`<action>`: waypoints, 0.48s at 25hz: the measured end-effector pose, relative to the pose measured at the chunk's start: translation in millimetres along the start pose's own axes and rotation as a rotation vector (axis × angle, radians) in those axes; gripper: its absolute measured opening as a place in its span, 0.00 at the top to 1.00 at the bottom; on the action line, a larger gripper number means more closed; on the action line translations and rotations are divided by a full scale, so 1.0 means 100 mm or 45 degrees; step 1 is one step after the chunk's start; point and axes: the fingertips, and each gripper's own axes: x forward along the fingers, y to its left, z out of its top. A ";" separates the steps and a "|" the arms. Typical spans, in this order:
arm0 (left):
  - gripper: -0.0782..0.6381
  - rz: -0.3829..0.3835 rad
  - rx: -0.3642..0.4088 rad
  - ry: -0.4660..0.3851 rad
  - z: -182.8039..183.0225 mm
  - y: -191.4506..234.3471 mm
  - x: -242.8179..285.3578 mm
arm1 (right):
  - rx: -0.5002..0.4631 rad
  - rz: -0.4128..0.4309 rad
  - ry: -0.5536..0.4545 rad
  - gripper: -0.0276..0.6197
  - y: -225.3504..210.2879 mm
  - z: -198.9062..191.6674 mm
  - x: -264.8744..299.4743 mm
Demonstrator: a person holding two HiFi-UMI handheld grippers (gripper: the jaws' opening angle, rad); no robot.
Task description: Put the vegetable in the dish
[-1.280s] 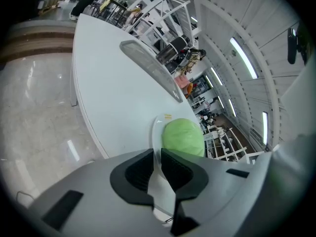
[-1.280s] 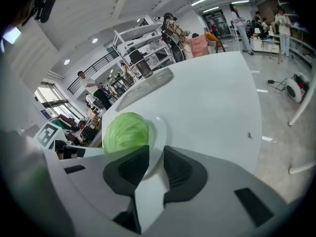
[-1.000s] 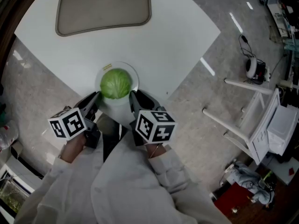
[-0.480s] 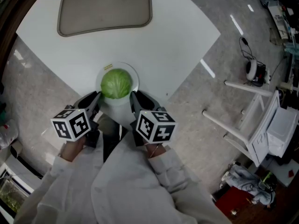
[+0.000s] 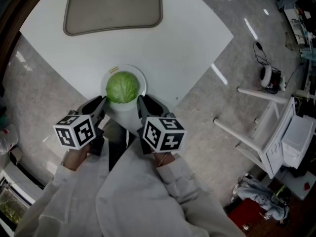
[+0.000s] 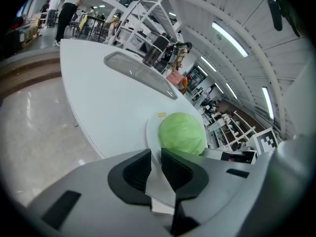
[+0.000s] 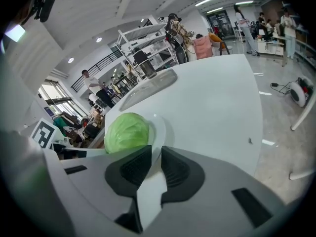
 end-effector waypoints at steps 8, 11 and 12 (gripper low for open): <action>0.82 0.022 0.001 -0.052 0.04 -0.10 -0.06 | -0.047 0.027 -0.017 0.85 0.03 0.09 -0.08; 0.82 0.035 -0.008 -0.074 0.04 -0.12 -0.10 | -0.048 0.042 -0.009 0.85 0.04 0.09 -0.10; 0.82 0.040 -0.008 -0.081 0.04 -0.13 -0.12 | -0.052 0.047 -0.009 0.85 0.04 0.09 -0.10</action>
